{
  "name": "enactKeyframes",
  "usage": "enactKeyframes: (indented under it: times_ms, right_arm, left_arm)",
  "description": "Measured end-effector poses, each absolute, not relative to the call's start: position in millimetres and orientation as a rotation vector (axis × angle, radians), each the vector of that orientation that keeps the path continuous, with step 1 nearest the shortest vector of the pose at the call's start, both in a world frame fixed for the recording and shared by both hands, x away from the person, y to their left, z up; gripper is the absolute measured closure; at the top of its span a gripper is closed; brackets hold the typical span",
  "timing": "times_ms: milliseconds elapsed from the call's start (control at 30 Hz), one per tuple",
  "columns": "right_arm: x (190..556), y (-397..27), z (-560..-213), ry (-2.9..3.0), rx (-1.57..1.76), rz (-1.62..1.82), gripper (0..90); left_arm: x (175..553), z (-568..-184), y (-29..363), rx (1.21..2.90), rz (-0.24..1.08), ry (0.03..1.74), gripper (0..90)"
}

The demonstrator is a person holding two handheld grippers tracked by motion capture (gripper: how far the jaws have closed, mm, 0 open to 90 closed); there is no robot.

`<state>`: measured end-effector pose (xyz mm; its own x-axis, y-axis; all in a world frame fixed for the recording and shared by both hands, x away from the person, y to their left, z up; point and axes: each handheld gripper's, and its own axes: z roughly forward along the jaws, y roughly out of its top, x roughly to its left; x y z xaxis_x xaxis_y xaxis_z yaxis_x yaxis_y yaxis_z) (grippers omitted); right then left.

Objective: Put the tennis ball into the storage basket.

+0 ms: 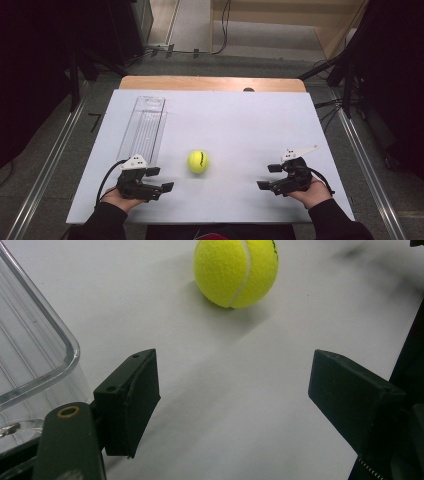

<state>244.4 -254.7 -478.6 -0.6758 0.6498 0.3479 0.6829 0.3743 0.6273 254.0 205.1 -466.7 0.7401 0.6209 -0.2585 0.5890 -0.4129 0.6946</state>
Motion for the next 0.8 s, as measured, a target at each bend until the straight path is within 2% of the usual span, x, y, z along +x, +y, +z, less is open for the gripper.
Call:
enactKeyframes:
  times_ms: [633,800]
  right_arm:
    - [243.8,-252.6,-479.4,-2.567,-1.243,-1.16,14.1]
    - [243.6,-253.2,-479.0,-2.549,-1.239,-1.154,18.5]
  left_arm:
    - [252.6,-466.5,209.0,2.103,0.042,0.924,20.9]
    - [253.0,-467.0,208.5,2.101,0.038,0.929,20.9]
